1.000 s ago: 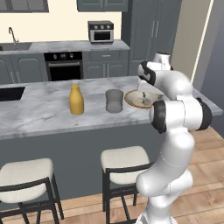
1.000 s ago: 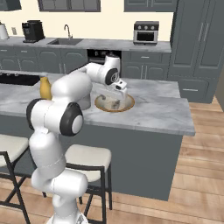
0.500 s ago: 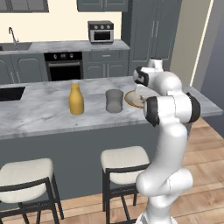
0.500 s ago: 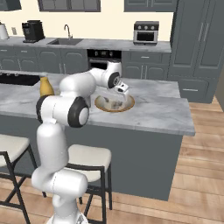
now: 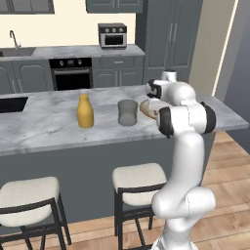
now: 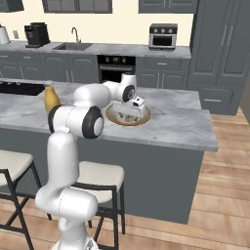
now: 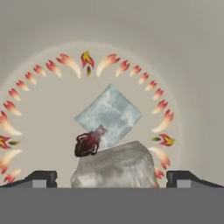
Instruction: There are two ice cubes in the ice bowl. Place both ice cubes in the glass cup.
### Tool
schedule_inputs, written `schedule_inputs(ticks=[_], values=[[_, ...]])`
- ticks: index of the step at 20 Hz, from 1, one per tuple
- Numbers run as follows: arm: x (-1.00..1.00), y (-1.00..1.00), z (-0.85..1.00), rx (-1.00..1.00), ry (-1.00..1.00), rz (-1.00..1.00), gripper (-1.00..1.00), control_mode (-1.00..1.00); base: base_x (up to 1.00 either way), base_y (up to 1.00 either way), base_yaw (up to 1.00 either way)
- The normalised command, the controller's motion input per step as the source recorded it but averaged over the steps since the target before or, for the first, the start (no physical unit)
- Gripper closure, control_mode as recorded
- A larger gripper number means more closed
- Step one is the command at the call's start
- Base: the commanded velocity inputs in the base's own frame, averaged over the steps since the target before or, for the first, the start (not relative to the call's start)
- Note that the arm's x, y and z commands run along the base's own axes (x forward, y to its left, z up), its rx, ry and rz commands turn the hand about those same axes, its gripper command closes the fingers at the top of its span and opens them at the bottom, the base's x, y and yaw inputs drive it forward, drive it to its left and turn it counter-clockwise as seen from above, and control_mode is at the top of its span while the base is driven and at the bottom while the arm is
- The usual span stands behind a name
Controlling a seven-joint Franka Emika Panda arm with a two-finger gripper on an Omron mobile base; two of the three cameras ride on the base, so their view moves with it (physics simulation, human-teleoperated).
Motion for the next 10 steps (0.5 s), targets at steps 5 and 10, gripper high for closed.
schedule_inputs(ticks=[5,10], values=[[0.36,0.00,-0.28,-0.04,0.01,0.00,-1.00,-1.00,0.00,0.00,0.00],[0.04,0.00,-0.45,-0.03,0.06,0.00,-1.00,-1.00,0.00,0.00,0.00]])
